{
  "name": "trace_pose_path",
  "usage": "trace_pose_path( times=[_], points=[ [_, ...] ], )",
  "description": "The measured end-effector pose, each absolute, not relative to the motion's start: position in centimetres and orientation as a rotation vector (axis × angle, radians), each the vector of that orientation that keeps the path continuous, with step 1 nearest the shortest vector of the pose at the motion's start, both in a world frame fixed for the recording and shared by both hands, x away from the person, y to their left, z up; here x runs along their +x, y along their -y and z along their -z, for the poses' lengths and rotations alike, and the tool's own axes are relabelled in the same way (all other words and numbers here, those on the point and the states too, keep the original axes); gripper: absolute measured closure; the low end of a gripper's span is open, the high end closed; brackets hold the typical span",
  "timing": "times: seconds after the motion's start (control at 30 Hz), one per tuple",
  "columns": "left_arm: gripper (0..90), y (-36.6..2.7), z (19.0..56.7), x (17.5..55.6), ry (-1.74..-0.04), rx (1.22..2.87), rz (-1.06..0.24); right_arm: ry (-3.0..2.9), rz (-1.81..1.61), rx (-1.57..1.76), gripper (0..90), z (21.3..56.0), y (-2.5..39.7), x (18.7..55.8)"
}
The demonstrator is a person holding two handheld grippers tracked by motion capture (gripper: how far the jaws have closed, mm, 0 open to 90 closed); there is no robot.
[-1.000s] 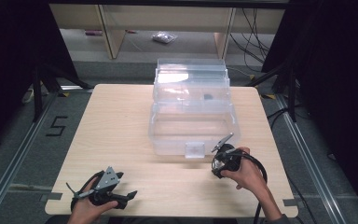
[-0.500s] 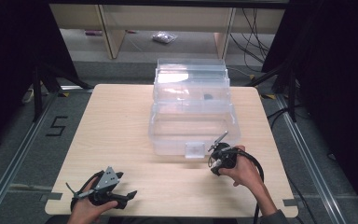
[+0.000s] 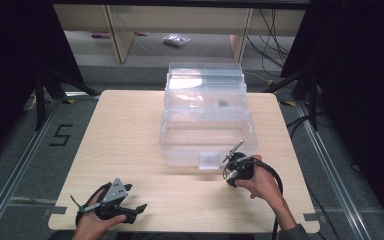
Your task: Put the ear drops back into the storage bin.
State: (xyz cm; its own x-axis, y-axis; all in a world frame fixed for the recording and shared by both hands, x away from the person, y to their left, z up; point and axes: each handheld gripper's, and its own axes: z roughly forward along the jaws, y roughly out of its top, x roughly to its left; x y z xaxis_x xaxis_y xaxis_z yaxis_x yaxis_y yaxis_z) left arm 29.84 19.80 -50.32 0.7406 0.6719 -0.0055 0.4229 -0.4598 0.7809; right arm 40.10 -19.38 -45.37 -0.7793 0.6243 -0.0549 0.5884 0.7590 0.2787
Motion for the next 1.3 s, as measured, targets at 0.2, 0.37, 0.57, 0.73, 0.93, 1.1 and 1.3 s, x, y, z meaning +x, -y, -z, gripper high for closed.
trace_pose_path(
  times=[0.2, 0.37, 0.57, 0.73, 0.93, 1.1, 1.3],
  points=[
    [15.9, -19.9, 50.3, 29.9, -0.820, 2.139, -0.401, -2.792, -0.395, 0.975, 60.1, 44.1, 19.6, 39.5],
    [15.9, -19.9, 50.3, 29.9, -0.821, 2.140, -0.399, -2.807, -0.440, 0.962, 60.1, 43.2, 20.0, 39.3],
    [15.9, -19.9, 50.4, 29.9, -0.818, 2.143, -0.398, -2.801, -0.451, 0.960, 60.1, 42.0, 20.5, 39.5],
    [15.9, -19.9, 50.3, 30.0, -0.818, 2.145, -0.399, -2.796, -0.450, 0.980, 60.1, 41.2, 20.8, 39.7],
    [15.9, -19.9, 50.4, 30.0, -0.815, 2.145, -0.399, -2.786, -0.439, 0.955, 60.1, 39.4, 21.1, 39.9],
    [15.9, -19.8, 50.4, 30.0, -0.828, 2.128, -0.390, -2.788, -0.421, 0.933, 60.0, 37.7, 21.3, 40.2],
    [16.0, -19.8, 50.5, 30.0, -0.820, 2.134, -0.387, -2.775, -0.420, 0.929, 60.0, 35.9, 21.3, 40.3]
  ],
)
